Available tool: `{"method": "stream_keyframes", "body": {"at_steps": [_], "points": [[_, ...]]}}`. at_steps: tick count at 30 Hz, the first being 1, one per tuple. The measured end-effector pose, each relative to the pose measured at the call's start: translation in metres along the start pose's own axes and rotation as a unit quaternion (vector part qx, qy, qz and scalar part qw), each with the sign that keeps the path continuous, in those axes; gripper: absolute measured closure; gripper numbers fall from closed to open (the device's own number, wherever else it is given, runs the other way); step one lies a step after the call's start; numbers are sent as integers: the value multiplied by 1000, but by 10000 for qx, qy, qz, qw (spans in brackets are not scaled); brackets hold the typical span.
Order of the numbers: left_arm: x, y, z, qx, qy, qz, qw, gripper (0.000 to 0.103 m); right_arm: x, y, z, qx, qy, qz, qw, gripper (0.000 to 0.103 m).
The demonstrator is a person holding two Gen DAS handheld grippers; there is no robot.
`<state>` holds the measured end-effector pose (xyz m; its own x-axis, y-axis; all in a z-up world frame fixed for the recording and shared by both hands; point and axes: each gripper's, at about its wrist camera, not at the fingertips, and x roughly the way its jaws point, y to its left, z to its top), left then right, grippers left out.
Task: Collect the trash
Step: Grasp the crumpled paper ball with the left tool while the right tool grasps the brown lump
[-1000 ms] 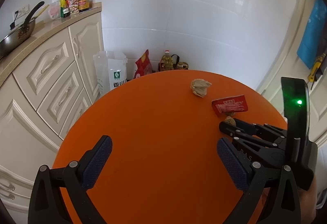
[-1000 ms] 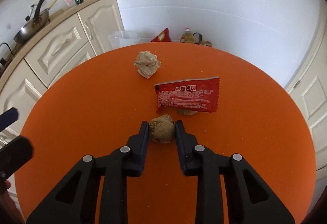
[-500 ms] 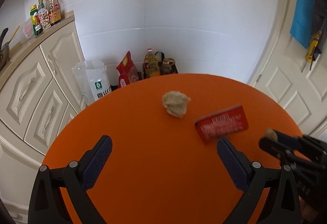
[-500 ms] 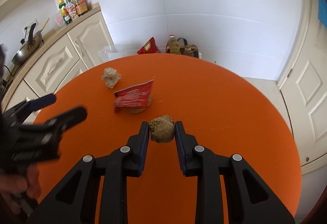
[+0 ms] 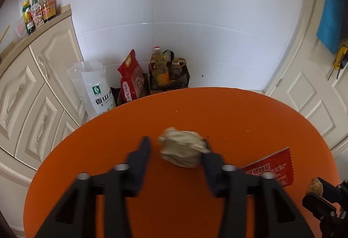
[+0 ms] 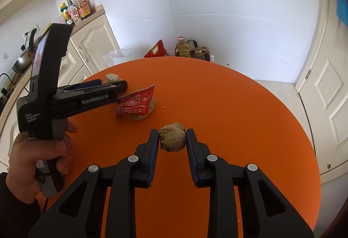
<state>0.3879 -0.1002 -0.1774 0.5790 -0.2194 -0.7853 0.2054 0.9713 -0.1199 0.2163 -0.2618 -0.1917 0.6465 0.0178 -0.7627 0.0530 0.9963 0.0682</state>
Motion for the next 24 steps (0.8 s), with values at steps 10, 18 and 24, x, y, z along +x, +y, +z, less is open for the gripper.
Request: {"method": "stream_keyframes", "body": {"at_steps": [10, 18, 24], "points": [[-25, 33, -19, -215, -298, -223, 9991, 76, -49, -3, -18, 174, -203, -9, 9996, 78], [-86, 28, -63, -183, -711, -361, 9966, 76, -114, -5, -40, 235, -596, -36, 9979, 78], [-129, 15, -89, 3, -1101, -517, 9926, 76, -167, -3, -61, 240, -954, -38, 9951, 78]]}}
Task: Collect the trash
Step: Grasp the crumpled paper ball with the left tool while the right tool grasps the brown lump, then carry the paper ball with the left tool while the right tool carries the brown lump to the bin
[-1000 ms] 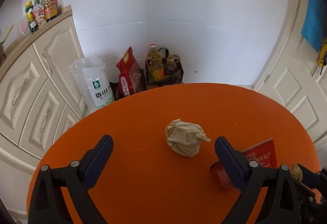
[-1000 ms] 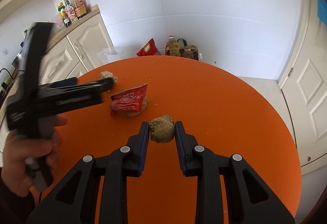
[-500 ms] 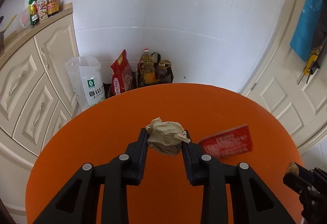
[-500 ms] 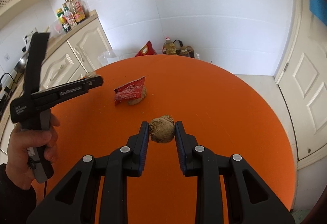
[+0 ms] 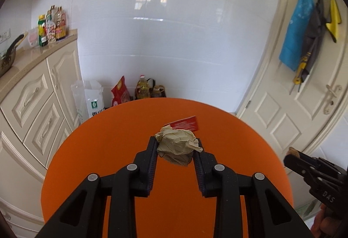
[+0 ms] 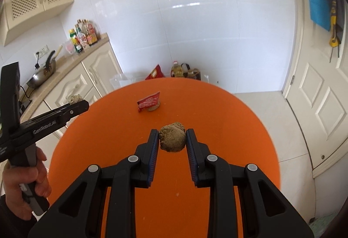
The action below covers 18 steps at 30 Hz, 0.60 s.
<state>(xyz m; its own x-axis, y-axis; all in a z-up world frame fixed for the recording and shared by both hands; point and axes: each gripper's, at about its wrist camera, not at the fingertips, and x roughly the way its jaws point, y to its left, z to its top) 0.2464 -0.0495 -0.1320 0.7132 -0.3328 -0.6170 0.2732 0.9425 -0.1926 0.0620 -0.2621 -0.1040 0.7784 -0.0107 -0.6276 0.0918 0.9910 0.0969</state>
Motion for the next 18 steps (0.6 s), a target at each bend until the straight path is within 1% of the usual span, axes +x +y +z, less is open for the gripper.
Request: {"method": "stream_keyframes", "body": {"at_steps": [6, 9, 15, 16, 18], "points": [[-48, -16, -30, 282, -299, -190, 9990, 76, -42, -5, -10, 63, -267, -53, 9996, 78], [-65, -26, -45, 419, -396, -324, 9978, 76, -65, -11, -16, 135, -416, -96, 9990, 78], [-100, -51, -66, 641, -510, -604, 9948, 75, -101, -36, -25, 310, -648, -282, 9970, 78], [-112, -60, -70, 688, -531, -632, 9942, 75, -108, -42, -27, 360, -685, -338, 9964, 78], [-119, -72, -75, 819, -520, -736, 9926, 75, -118, -53, -30, 443, -742, -412, 9954, 78]]}}
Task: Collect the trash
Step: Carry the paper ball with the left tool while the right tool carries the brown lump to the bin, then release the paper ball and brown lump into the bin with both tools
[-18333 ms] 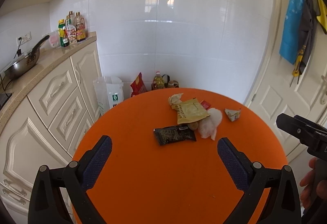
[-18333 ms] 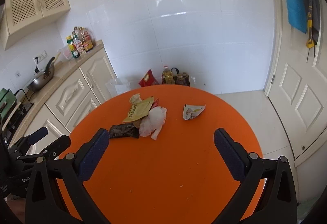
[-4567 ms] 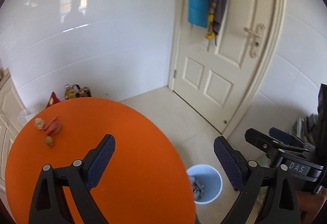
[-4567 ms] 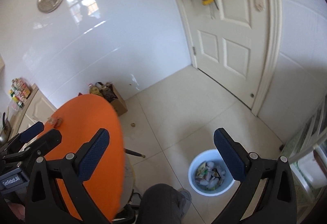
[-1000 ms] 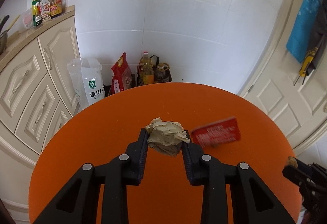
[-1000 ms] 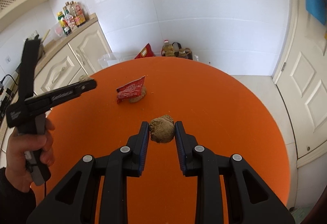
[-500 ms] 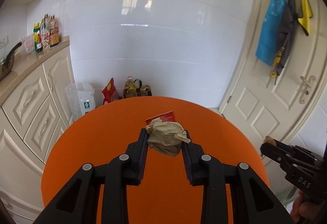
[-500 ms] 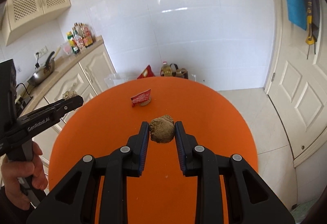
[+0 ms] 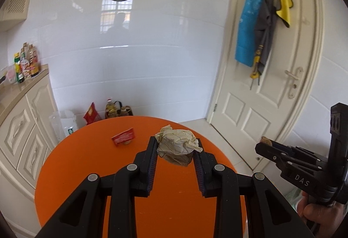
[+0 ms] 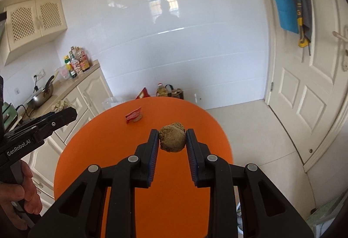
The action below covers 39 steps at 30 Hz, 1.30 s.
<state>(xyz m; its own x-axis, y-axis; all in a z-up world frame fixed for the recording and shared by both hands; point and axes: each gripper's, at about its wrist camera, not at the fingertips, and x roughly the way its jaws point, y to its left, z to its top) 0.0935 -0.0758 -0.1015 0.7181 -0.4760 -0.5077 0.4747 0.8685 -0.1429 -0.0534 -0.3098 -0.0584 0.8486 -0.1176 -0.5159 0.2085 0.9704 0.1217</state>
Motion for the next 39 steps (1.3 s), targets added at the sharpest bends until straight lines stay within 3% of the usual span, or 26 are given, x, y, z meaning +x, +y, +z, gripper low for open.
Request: {"method": "stream_keyframes", "body": {"at_steps": [5, 11, 19, 25, 34, 37, 38, 39], "points": [[-5, -43, 1, 350, 168, -401, 9984, 75, -27, -40, -8, 245, -91, -352, 9990, 77], [32, -94, -17, 748, 719, -1092, 9886, 75, -46, -109, -33, 744, 51, -920, 9930, 78], [97, -160, -64, 1315, 1753, -1793, 9591, 75, -35, -214, -89, 1565, 725, -1582, 9722, 77], [143, -187, -98, 1670, 2483, -1879, 9355, 75, -5, -279, -129, 2145, 1262, -1673, 9540, 77], [192, -208, -152, 1845, 3526, -1814, 8993, 73, 34, -332, -167, 2775, 1706, -1624, 9314, 75], [197, -208, -161, 1883, 3660, -1744, 8945, 51, 36, -342, -171, 2924, 1726, -1623, 9265, 71], [196, -208, -163, 1871, 3682, -1704, 8946, 36, 37, -340, -170, 2956, 1728, -1633, 9252, 67], [197, -208, -162, 1846, 3677, -1677, 8959, 28, 38, -342, -172, 2987, 1726, -1645, 9241, 56]]}}
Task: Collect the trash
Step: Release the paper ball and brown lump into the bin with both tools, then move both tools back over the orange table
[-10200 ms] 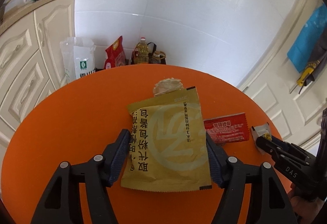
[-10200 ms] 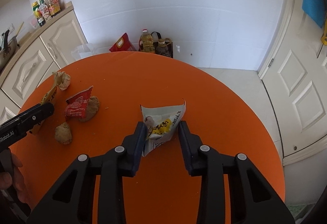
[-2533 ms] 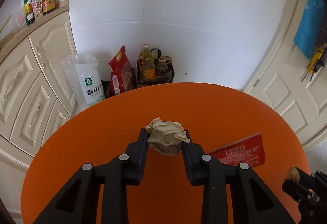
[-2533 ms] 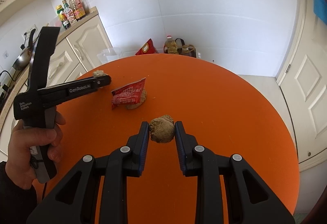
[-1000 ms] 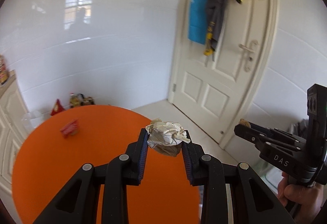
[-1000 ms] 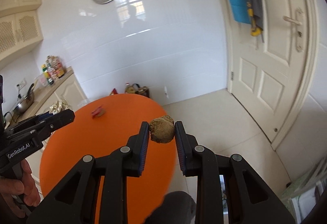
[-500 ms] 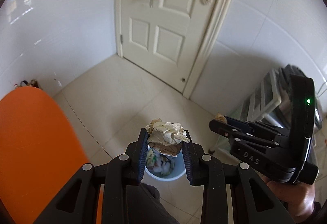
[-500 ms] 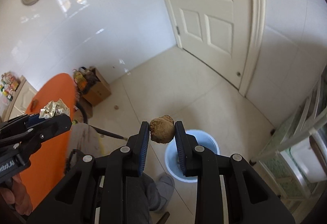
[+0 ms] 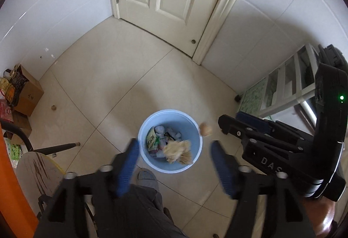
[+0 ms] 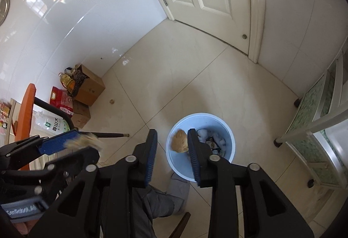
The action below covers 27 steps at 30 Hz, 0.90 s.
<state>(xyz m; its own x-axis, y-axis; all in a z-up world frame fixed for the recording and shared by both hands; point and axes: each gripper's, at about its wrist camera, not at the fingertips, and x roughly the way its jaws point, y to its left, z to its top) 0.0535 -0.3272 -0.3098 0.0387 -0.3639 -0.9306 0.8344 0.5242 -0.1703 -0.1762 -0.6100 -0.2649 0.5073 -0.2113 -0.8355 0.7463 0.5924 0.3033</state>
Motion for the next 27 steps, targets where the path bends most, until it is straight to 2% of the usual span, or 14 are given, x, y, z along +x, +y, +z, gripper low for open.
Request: {"method": "stream_keyframes", "body": {"at_steps": [1, 3, 4, 5, 6, 7, 8, 9, 10, 12, 15, 20, 27], "points": [[-1, 1, -4, -23, -16, 25, 10000, 25, 0, -2, 1, 43, -14, -18, 10000, 43], [-2, 0, 2, -25, 2, 111, 9999, 16, -1, -6, 1, 115, -60, -21, 9999, 32], [-4, 0, -6, -27, -5, 168, 9999, 15, -1, -8, 3, 147, -77, -40, 9999, 23], [-6, -5, 3, -28, -12, 199, 9998, 14, -3, -8, 2, 172, -99, -73, 9998, 17], [-9, -8, 5, -34, -36, 226, 9997, 13, -4, -8, 2, 199, -136, -110, 9996, 5], [-13, -11, 4, -44, -70, 252, 9996, 13, -7, -9, 2, 229, -195, -154, 9994, 0], [-18, -18, 38, -50, -109, 275, 9996, 11, -9, -8, 2, 243, -240, -202, 9992, 0], [-22, -23, 41, -69, -158, 290, 9994, 9, -12, -8, 2, 251, -259, -242, 9991, 0], [-21, -40, 79, -82, -195, 300, 9993, 9, -14, -7, 2, 251, -266, -277, 9989, 0], [-43, -48, 94, -116, -339, 289, 9989, 9, -20, -5, 2, 221, -319, -327, 9987, 0], [-81, -47, 89, -159, -567, 251, 9979, 9, -33, 2, 2, 198, -433, -305, 9984, 0], [-129, -49, 59, -215, -1035, 302, 9939, 9, -63, 27, 2, 51, -706, -239, 9972, 0], [-200, -30, 7, -513, -1759, 448, 9820, 7, -109, 87, -1, -383, -1170, -17, 9924, 0]]}}
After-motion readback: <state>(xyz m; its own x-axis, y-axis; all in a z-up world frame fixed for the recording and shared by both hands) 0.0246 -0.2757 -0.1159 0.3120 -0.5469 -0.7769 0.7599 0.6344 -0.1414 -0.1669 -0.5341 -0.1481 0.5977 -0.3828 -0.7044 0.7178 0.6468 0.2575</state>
